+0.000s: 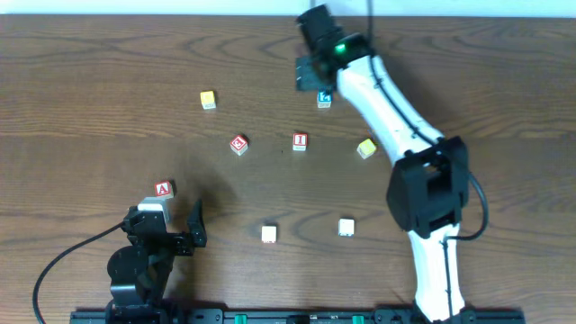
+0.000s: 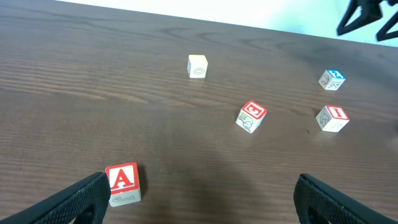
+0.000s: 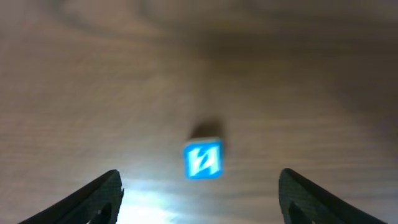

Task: Spell out Ai2
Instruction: 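Move the right gripper to the blue 2 block and grasp it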

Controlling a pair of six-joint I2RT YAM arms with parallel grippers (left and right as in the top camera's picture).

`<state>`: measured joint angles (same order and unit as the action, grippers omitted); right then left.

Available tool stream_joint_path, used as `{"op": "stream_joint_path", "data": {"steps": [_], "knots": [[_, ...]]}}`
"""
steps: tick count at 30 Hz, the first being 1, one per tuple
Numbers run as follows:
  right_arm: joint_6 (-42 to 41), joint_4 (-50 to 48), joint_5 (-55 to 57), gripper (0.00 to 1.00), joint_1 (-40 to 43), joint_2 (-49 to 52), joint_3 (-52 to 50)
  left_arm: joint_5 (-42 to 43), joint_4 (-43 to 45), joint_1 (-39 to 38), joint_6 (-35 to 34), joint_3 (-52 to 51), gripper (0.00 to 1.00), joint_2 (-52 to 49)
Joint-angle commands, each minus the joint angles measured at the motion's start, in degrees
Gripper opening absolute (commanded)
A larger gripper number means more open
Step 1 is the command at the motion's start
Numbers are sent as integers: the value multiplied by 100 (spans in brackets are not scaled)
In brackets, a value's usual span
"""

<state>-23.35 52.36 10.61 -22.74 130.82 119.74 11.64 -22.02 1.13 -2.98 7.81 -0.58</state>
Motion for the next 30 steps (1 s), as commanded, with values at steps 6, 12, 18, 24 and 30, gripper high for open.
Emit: {"op": "stream_joint_path", "data": {"steps": [6,12,18,24,30], "knots": [[643,-168,37,81,170,341,39,-17,-4,31,-20,-125,95,33],[691,-247,20,82,142,695,39,-17,-4,31,-22,-125,95,33],[693,-247,-345,82,96,935,39,-17,-4,31,-22,-125,95,33],[758,-345,-358,78,-17,1021,39,-17,-7,31,-22,-125,95,33],[841,-348,-350,74,-105,1128,37,-17,-4,31,-20,-125,95,33]]}}
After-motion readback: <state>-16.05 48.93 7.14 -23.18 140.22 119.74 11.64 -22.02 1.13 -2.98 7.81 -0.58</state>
